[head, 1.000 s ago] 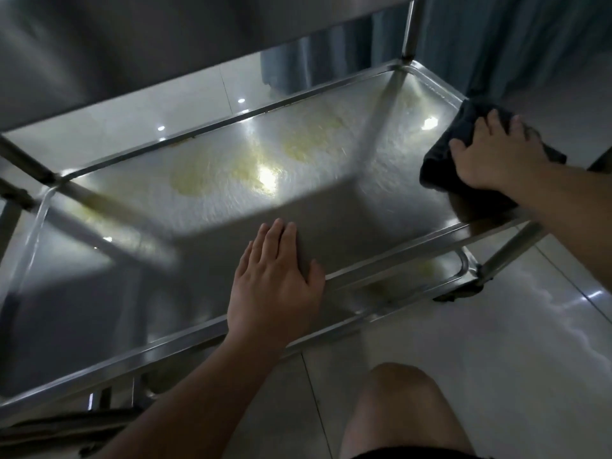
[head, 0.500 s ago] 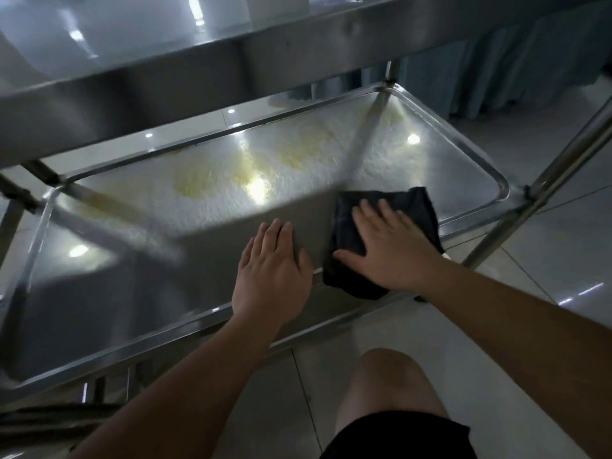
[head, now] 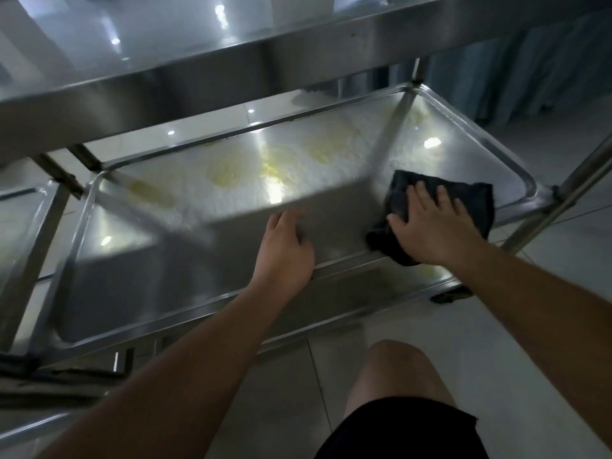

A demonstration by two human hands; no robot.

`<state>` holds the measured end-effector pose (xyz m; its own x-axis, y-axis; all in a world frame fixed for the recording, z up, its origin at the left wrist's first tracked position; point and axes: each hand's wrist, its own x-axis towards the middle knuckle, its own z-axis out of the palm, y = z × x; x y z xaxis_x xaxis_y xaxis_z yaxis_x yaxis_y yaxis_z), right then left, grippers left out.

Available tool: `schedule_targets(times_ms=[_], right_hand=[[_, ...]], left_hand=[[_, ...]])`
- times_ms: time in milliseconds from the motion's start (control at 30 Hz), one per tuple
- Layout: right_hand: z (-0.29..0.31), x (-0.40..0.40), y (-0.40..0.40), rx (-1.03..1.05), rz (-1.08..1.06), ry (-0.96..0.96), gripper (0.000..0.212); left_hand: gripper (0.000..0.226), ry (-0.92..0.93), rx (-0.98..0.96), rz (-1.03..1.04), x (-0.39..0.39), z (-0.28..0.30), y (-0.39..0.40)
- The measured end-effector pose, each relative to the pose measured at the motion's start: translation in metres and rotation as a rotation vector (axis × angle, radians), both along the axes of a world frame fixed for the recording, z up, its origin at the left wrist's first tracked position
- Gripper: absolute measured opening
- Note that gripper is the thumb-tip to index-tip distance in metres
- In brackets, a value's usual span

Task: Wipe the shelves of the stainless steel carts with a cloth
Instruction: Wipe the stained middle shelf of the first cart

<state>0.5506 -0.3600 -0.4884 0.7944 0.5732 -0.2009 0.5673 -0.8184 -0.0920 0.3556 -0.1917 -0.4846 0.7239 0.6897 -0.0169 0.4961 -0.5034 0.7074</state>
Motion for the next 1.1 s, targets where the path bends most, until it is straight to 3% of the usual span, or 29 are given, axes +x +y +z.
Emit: schedule_targets(times_ms=[200,333,433,567,700,967,1100], right_hand=[[-0.004,-0.118,0.089,0.053,0.469,0.059,0.081],[-0.004,-0.096,0.080,0.083,0.531,0.045,0.081],[-0.001,-0.033,0.057,0.116,0.347,-0.001,0.081],[0.006,0.064,0.023,0.059,-0.112,-0.021,0.082],[0.000,0.058,0.053,0.027,-0.305,0.022,0.084],[-0.013,-0.139,0.189,0.169,0.345,0.008,0.082],[-0.014,-0.163,0.195,0.184,0.528,0.042,0.085]], left_hand=[[0.052,0.174,0.209,0.070,-0.044,0.005,0.037],[0.050,0.299,0.307,0.134,-0.107,-0.003,0.077],[0.048,0.341,0.351,0.214,-0.153,-0.010,0.094],[0.058,0.343,0.318,0.285,-0.178,-0.019,0.099],[0.057,0.323,0.355,0.305,-0.174,-0.027,0.098],[0.059,0.321,0.361,0.304,-0.175,-0.028,0.100],[0.058,0.312,0.352,0.308,-0.175,-0.026,0.099]])
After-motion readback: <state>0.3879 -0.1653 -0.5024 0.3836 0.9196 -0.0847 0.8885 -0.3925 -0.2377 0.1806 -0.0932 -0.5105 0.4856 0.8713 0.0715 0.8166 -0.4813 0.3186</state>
